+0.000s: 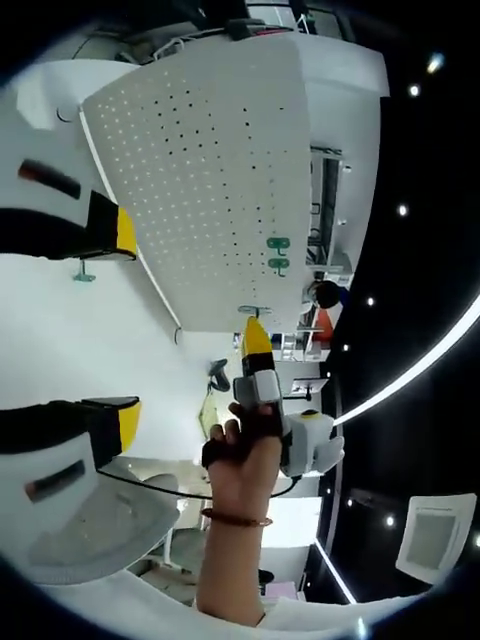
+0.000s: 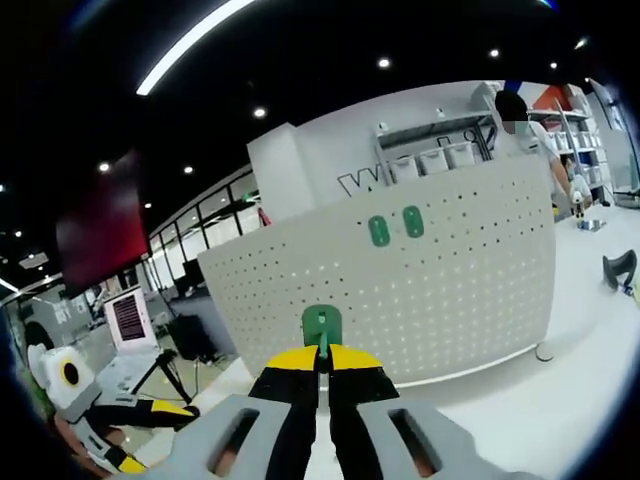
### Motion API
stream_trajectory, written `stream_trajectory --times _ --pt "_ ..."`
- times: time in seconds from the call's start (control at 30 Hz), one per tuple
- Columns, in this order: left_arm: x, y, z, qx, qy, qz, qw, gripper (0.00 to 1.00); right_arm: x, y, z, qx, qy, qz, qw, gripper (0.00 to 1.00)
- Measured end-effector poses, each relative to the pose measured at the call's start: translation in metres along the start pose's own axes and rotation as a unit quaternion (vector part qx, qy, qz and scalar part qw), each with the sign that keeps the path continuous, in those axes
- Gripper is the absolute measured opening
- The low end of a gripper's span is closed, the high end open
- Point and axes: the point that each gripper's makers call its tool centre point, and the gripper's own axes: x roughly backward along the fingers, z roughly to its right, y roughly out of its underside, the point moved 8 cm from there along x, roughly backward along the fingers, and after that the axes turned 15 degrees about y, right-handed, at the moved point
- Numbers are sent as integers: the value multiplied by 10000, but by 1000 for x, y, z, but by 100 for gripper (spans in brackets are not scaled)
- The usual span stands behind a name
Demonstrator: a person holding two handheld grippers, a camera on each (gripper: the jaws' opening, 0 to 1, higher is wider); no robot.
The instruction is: Insert the hook assembly into the mounting plate slot until the hook locks in place.
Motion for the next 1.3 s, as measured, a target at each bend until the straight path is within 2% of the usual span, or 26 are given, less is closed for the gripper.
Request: stream_trajectory --times 0.63,1.07,1.13,1.2,1.23,1.3 --pt "-6 4 9 -69 273 69 9996 59 -19 -15 -1 79 194 139 9997 1" --pt "1 6 1 -127 244 38 9996 62 -32 -25 -6 263 252 245 9990 1" --pt "2 7 1 -94 248 104 9996 62 -35 -27 -10 -28 58 224 9997 1" --pt "1 7 1 -75 254 119 9996 62 -38 -29 -7 505 211 265 9981 1" --pt "1 7 1 -76 255 119 9996 62 -39 -30 -9 570 217 282 9977 1" --pt "1 7 0 -90 251 140 9995 63 -41 -32 -13 319 41 308 9990 1"
